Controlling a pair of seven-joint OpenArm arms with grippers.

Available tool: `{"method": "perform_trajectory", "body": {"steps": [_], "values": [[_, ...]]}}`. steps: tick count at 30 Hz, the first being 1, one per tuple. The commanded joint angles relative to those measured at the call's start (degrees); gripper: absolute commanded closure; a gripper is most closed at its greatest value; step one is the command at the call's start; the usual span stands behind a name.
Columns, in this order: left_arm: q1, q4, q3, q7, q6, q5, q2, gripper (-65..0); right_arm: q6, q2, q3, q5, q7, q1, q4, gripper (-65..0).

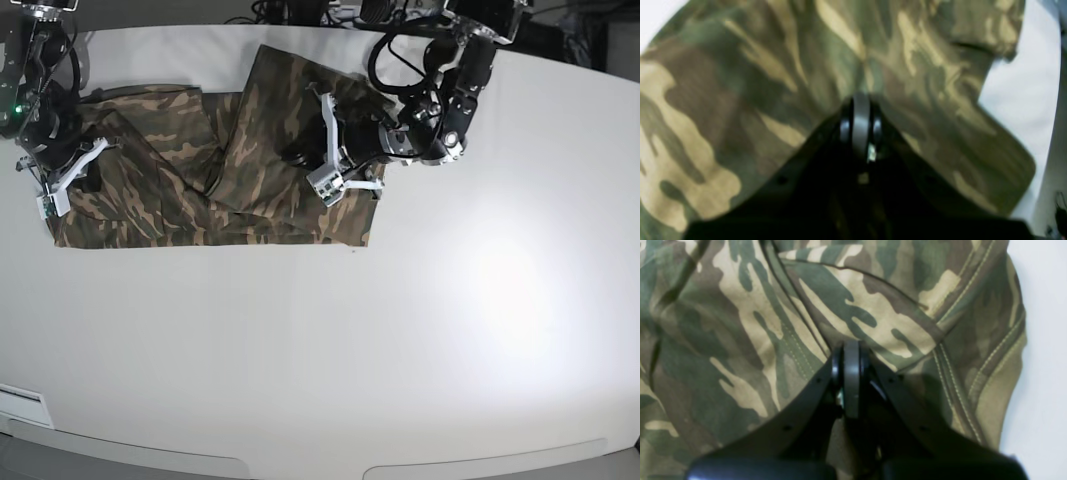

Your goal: Fold the T-shirt properly

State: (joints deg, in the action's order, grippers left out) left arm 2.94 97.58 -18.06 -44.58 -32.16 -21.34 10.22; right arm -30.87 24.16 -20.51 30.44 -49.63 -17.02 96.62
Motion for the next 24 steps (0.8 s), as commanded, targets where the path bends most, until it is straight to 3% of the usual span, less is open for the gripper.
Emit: {"method": "perform_trajectory", "body": {"steps": [1,5,9,11,16,19,24], "values": [[-0.83,-0.68,0.09,-0.44,2.03,3.5,0.81,0.0,-0.11,1.27,-0.15,-0.24,-1.2,0.37,1.31,0.0],[-0.87,-3.08,0.13,1.68,5.05,5.73,3.28,0.0,-0.11,1.7,-0.17,-0.24,-2.01,2.54,4.52,-0.4],[-0.74,-3.21,0.17,0.63,5.01,5.7,5.07,0.0,4.42,2.01,-0.35,-2.25,-4.74,5.22,8.81,-31.6],[-0.79,-3.21,0.28,0.66,5.01,5.81,5.73,0.0,7.56,2.56,-1.31,-5.55,-4.94,6.36,10.34,-38.4],[-0.87,-3.21,0.76,0.59,5.05,5.92,8.66,0.0,11.67,3.3,-8.5,-7.87,-5.33,7.13,9.84,-38.4],[-0.9,-3.19,2.12,0.59,5.03,5.88,10.16,0.0,10.03,3.37,-12.92,-2.86,-7.76,7.06,5.44,-39.5],[-0.87,-3.19,5.68,-1.11,4.96,1.7,11.04,0.0,4.15,3.34,-16.87,13.03,-12.72,7.08,-6.71,-39.5]]}}
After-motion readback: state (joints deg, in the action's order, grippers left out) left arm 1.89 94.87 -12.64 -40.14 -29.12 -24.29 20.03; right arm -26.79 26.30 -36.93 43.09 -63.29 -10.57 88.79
